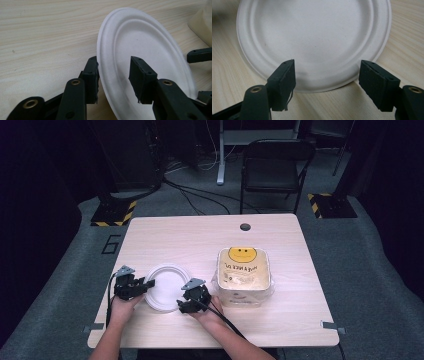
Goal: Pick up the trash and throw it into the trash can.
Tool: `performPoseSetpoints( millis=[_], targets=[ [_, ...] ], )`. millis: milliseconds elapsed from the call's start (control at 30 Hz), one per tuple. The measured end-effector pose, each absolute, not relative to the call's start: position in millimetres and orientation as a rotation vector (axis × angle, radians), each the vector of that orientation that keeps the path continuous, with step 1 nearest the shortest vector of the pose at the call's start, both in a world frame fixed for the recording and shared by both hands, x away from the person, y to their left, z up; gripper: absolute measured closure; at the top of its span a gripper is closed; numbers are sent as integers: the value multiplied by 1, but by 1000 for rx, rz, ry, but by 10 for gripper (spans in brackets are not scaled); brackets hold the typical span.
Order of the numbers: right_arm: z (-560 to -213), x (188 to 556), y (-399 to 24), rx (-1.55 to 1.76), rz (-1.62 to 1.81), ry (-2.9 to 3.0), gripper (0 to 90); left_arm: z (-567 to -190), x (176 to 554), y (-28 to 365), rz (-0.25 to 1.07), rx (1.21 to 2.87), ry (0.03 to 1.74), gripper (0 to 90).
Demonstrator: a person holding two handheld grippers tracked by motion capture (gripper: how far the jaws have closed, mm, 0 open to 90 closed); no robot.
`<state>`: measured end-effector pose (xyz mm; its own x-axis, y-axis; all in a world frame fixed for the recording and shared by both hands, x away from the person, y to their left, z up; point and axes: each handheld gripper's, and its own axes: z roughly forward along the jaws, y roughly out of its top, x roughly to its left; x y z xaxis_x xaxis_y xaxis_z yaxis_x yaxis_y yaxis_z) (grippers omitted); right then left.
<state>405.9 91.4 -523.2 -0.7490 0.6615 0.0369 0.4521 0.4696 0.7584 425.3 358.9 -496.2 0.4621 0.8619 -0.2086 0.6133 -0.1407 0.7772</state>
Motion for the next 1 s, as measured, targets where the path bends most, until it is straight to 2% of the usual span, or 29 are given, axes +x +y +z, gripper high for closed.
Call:
performPoseSetpoints(
  millis=[367,1000],
  targets=[
    [-522,404,91,941,1158,2458,300,-483,422,358,399,1848,1202,704],
    [-506,369,89,681,1191,2531,329,-447,410,338,370,1839,1046,782]
  ],
)
